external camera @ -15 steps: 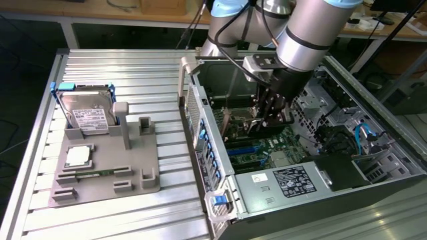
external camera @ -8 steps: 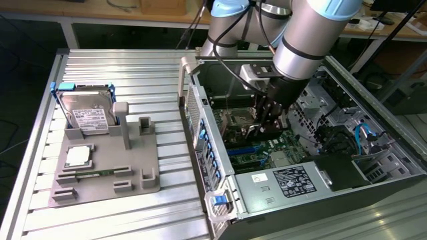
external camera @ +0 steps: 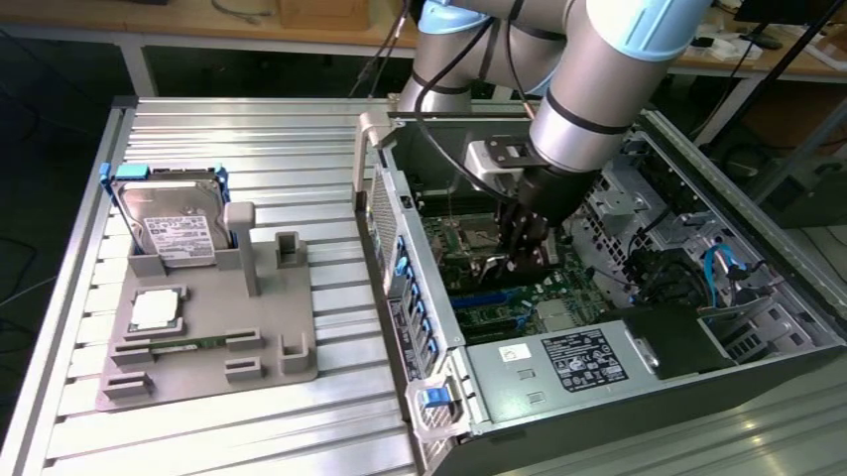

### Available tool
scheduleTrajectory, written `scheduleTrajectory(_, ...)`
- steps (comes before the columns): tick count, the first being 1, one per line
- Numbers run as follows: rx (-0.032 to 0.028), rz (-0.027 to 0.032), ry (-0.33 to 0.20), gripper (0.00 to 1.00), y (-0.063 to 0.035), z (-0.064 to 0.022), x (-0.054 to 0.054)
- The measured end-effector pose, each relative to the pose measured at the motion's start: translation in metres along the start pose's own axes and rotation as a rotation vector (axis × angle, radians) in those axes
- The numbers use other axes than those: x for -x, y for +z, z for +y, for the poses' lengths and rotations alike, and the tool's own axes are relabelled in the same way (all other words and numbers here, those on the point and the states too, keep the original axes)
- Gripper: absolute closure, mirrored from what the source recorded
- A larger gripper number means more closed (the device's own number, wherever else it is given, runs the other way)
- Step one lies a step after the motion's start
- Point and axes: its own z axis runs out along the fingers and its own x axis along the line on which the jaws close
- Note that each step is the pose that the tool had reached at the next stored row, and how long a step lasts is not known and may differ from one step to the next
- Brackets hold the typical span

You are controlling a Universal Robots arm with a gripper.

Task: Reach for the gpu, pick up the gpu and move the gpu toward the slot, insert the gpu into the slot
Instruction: 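Insert the gpu into the slot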

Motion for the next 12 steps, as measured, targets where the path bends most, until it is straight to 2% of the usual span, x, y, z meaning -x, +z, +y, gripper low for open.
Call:
scheduleTrajectory(8, -0.0001, -0.0002, 0.000, 0.73, 0.0025, 0.0025, -0.0008)
scheduleTrajectory(12, 0.0000, 0.0000, 0.000, 0.73, 0.0023, 0.0023, -0.0054)
